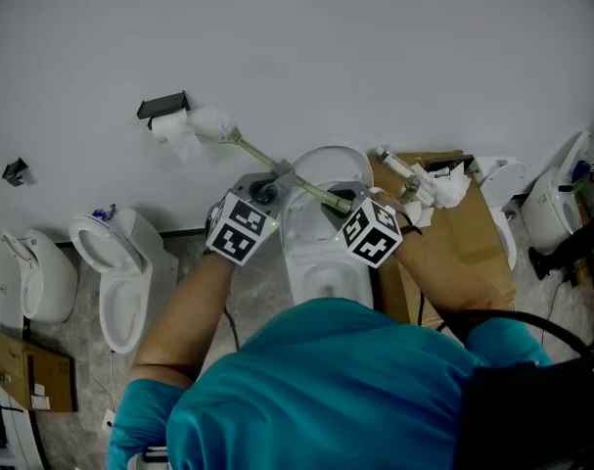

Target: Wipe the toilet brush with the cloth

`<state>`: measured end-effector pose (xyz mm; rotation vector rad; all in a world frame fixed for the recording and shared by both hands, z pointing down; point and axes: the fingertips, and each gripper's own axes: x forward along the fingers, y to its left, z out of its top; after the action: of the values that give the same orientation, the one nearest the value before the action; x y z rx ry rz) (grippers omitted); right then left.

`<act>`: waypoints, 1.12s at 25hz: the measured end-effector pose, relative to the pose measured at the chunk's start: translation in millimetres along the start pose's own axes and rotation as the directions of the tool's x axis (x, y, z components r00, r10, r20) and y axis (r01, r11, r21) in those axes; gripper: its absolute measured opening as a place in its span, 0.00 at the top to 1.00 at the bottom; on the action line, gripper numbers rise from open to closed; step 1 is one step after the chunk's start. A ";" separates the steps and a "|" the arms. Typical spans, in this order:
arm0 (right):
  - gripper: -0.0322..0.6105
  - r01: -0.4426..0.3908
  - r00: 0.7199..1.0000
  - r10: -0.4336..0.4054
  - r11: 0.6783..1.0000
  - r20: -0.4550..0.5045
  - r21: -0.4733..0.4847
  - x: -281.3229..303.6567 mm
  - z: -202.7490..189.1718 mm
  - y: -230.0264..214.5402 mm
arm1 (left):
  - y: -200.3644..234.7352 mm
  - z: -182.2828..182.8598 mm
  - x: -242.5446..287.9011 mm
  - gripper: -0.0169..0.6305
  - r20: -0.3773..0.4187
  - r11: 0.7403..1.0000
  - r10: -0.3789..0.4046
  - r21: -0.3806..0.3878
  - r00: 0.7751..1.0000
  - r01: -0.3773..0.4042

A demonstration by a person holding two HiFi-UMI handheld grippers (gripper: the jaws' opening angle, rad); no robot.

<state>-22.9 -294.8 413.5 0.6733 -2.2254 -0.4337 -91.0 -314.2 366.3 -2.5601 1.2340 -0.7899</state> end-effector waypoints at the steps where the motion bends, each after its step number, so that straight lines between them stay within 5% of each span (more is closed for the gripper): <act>1: 0.79 -0.003 1.000 0.003 1.000 0.002 0.000 0.3 0.0 0.7 | 3.1 -0.9 -0.9 0.94 0.001 1.000 0.005 -0.001 1.000 -0.005; 22: 0.79 -0.022 1.000 0.021 1.000 -0.018 -0.020 -7.5 -23.4 12.6 | 62.7 -5.6 -28.5 0.94 0.018 0.989 0.130 -0.074 0.991 -0.128; 25: 0.79 0.031 0.998 -0.033 0.999 -0.055 -0.043 -6.5 -30.0 1.9 | 57.5 -6.8 -26.9 0.94 0.016 0.990 0.119 -0.082 0.993 -0.117; 28: 0.79 0.137 0.978 -0.163 0.974 -0.131 -0.182 -0.1 -42.2 -18.2 | 22.5 -7.5 -15.4 0.94 0.009 0.996 0.023 -0.082 1.000 -0.022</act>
<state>14.7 -313.4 432.1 0.7587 -1.9809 -0.6258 -118.0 -316.2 357.9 -2.6063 1.3162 -0.7357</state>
